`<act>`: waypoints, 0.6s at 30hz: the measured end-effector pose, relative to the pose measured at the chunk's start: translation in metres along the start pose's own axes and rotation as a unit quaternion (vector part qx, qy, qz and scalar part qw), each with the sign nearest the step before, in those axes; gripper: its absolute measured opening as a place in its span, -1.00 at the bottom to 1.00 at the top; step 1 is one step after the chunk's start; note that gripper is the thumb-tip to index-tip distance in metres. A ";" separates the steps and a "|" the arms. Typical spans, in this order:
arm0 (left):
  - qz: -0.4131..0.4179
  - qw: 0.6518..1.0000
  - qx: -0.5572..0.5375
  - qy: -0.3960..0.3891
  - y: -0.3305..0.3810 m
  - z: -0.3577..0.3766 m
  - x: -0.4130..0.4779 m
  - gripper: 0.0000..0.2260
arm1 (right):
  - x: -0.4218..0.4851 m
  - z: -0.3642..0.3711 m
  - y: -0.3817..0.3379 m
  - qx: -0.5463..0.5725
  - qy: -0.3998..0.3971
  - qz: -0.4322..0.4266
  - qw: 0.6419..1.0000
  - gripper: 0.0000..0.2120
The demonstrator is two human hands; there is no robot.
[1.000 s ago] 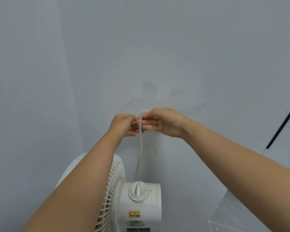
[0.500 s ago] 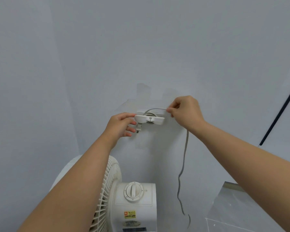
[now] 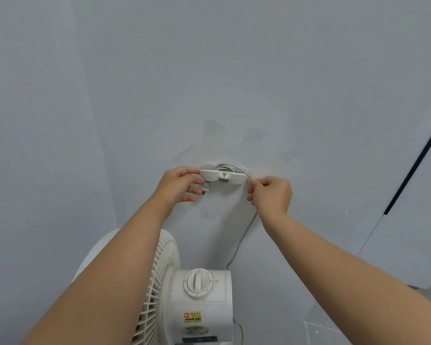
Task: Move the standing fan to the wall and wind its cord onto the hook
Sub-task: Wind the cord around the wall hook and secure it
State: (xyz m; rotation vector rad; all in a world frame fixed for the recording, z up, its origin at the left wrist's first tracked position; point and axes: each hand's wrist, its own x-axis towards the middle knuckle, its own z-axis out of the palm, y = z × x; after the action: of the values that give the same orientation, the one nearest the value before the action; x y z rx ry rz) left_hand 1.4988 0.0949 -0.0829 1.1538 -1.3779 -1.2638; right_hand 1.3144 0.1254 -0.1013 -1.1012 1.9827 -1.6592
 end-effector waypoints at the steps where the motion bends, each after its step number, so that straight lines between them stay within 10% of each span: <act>1: -0.001 1.000 0.001 -0.002 0.000 0.000 0.000 -0.80 | -0.002 0.002 0.000 0.015 0.006 0.014 1.000 -0.71; 18: -0.012 1.000 -0.008 -0.010 0.000 0.003 -0.001 -0.73 | -0.007 0.022 0.000 0.216 -0.040 0.273 0.937 -0.72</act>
State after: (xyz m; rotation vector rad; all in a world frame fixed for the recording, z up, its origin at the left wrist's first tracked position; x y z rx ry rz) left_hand 1.4965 0.0966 -0.0833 1.1525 -1.3698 -1.3041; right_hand 1.3339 0.1158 -0.1089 -0.3995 1.5635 -1.5873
